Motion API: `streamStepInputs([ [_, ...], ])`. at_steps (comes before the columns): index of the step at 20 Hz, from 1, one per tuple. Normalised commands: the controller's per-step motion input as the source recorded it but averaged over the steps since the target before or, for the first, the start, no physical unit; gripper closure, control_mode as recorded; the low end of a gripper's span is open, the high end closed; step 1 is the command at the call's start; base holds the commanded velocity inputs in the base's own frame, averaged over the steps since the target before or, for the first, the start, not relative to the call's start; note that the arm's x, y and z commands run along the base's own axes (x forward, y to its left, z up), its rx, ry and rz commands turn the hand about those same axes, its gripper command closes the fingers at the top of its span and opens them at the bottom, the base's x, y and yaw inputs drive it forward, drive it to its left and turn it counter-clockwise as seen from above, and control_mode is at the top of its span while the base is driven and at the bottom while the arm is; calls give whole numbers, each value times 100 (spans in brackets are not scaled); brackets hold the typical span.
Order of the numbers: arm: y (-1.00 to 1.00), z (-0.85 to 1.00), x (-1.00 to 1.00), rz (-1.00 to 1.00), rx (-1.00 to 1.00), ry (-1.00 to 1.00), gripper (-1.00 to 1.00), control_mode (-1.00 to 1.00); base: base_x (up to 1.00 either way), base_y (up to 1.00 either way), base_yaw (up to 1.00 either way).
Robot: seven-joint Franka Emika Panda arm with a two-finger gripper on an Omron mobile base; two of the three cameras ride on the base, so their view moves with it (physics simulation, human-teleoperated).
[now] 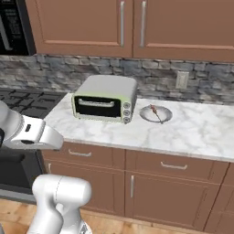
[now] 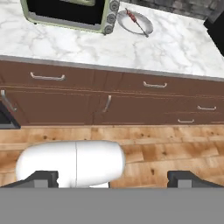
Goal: Place the cold items (broccoli and squash) from the fridge in one tupperware on the dining counter. Place the warm items (hot dog and kebab skewer) in the stove area in another tupperware.
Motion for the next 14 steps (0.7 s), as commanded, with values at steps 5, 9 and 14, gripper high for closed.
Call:
streamStepInputs([
  [5,0,0,0,0,0,0,-100,100,-8,100,-14],
  [9,0,0,0,0,0,0,-100,100,-1,95,-5],
  [14,0,0,0,0,0,0,-100,100,2,47,-5],
])
